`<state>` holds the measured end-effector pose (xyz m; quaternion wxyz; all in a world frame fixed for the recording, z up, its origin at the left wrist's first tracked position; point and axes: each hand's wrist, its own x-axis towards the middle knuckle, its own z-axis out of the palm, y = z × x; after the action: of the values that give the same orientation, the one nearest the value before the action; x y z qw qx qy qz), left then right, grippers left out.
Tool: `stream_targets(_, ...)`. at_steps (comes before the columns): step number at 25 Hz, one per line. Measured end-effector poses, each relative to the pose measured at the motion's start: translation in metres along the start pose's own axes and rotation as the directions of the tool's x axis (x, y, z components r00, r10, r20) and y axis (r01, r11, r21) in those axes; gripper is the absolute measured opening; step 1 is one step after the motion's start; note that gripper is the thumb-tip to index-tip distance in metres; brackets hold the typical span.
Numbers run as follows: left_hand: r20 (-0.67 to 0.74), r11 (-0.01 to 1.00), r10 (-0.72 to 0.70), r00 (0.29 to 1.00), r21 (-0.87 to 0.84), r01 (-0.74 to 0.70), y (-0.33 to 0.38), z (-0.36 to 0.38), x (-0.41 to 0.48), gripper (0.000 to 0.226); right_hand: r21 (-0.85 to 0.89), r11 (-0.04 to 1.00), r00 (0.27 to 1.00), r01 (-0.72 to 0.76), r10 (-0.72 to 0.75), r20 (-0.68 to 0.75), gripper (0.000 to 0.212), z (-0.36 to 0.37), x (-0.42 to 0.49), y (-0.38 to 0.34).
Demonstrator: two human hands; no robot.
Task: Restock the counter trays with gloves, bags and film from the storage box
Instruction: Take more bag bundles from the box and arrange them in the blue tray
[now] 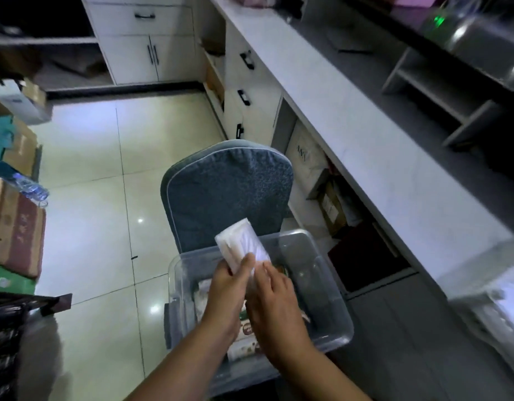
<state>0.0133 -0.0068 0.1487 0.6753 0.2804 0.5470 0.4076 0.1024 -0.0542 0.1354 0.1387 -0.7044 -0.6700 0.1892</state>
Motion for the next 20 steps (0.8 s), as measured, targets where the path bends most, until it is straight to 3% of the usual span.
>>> stream_targets(2, 0.002, 0.999, 0.022, 1.000, 0.023, -0.022, 0.001, 0.009, -0.012, 0.005, -0.022, 1.000, 1.000, -0.021, 0.021, 0.007, 0.066, -0.009, -0.019, -0.003)
stream_targets(6, 0.016, 0.999, -0.018, 1.000, -0.031, 0.018, 0.004, 0.033, -0.025, 0.014, -0.041, 0.997, 0.995, -0.070, 0.067, -0.067, 0.068, -0.024, -0.060, 0.007)
stream_targets(9, 0.036, 0.997, -0.010, 0.999, -0.080, 0.013, 0.008, 0.053, -0.027, 0.008, -0.117, 0.987, 0.984, -0.115, 0.097, -0.150, 0.059, -0.046, -0.100, 0.022)
stream_targets(12, 0.179, 1.000, 0.025, 0.984, -0.012, -0.023, 0.010, 0.082, -0.045, 0.011, -0.079, 0.979, 0.912, -0.187, 0.143, -0.385, 0.040, -0.080, -0.132, 0.049)
stream_targets(14, 0.317, 1.000, 0.007, 0.948, 0.019, -0.013, 0.006, 0.105, -0.068, 0.008, 0.084, 0.953, 0.839, -0.291, 0.296, -0.457, 0.049, -0.109, -0.146, 0.070)
stream_targets(17, 0.476, 0.998, -0.057, 0.878, 0.057, 0.034, -0.006, 0.142, -0.111, 0.013, 0.494, 0.769, 0.799, -0.405, 0.561, -0.217, 0.083, -0.152, -0.166, 0.101)
stream_targets(20, 0.567, 0.991, -0.129, 0.813, 0.048, 0.124, -0.029, 0.183, -0.162, 0.028, 0.737, 0.544, 0.809, -0.401, 0.587, 0.007, 0.093, -0.185, -0.217, 0.132)
